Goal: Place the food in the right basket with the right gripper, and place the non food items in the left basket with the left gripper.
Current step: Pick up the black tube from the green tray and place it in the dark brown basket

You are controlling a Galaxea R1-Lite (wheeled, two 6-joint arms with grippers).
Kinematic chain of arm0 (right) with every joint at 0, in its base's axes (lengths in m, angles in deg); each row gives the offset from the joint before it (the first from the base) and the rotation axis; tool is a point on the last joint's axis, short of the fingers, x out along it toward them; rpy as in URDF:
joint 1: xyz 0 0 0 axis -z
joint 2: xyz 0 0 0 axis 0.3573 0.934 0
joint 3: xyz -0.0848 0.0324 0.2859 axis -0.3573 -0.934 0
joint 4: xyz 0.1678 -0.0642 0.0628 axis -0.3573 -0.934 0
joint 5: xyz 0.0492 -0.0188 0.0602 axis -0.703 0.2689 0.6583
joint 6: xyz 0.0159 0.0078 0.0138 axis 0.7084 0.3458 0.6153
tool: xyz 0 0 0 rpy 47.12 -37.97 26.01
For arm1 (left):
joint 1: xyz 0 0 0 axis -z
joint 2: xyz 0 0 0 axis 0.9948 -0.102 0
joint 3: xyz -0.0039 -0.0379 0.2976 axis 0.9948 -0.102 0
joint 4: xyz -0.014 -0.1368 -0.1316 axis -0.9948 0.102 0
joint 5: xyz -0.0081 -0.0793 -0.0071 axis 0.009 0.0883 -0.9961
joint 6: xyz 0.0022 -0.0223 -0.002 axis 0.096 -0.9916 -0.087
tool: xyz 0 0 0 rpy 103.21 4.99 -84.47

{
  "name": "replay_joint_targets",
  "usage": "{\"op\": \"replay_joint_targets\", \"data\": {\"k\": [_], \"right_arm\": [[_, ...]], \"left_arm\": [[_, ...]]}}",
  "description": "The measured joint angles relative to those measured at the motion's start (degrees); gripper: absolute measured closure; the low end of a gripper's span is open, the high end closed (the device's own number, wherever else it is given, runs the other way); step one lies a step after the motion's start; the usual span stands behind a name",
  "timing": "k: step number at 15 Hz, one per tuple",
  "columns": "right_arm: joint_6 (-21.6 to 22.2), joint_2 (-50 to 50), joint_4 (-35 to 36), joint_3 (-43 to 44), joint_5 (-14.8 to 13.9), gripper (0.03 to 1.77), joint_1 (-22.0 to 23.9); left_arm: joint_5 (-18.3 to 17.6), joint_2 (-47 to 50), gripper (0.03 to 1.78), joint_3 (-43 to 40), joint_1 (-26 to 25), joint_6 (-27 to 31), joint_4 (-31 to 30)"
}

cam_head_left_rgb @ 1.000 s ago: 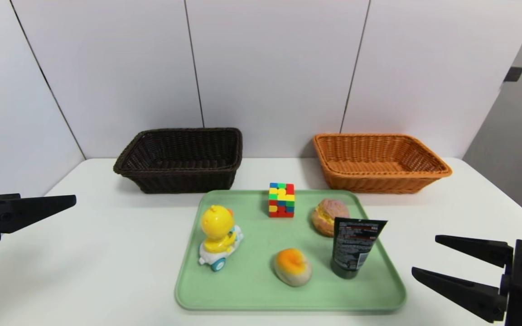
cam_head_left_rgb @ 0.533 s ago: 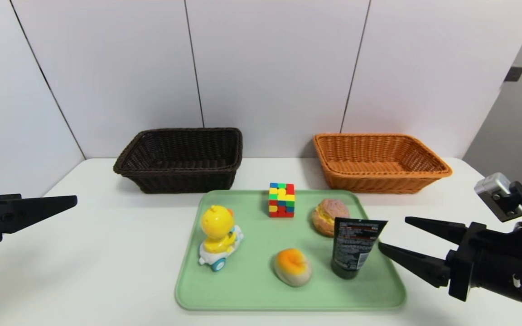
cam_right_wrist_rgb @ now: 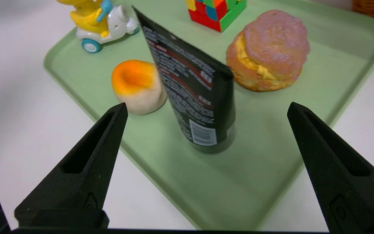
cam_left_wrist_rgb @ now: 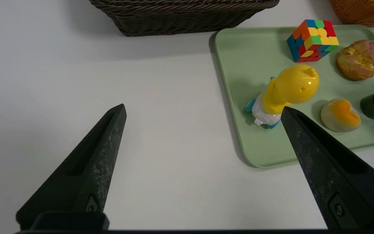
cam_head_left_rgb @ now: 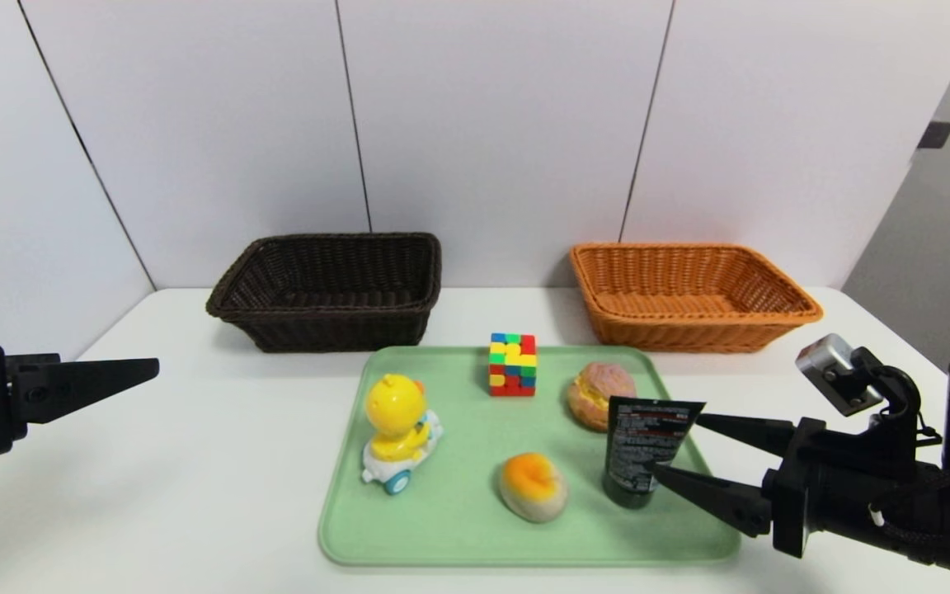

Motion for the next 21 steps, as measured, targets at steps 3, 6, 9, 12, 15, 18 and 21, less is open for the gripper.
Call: {"op": "replay_joint_targets", "data": {"k": [3,6,9,12,15,18,21], "right_arm": [[0.0,1.0,0.1,0.4,0.0,0.1,-2.0],[0.1,2.4,1.2,0.5,0.0,0.1,-3.4],[0.1,4.9,5.9,0.6,-0.1,0.1,-3.6],[-0.1,9.1,12.5,0.6,-0.2,0.1,-3.7],[-0.1,12.1,14.4,0.9,-0.3,0.1,-4.2],[0.0,13.7,14.4,1.3,-0.3,0.1,-4.4],[-0.1,14.6,14.4,2.0,-0.3,0.1,-4.4]], "left_arm": [[1.0,-1.3,0.12,0.0,0.9,0.0,-0.3],[2.2,-2.4,0.12,0.0,1.8,-0.1,-0.4],[2.2,-2.8,0.12,-0.1,2.2,-0.1,-0.3],[2.2,-3.1,0.12,-0.1,2.7,-0.1,-0.3],[2.2,-3.3,0.12,-0.3,2.8,-0.1,-0.3],[2.2,-3.6,0.12,-0.4,2.8,-0.1,-0.3],[2.2,-4.2,0.12,-0.3,2.8,-0.1,-0.4]]}}
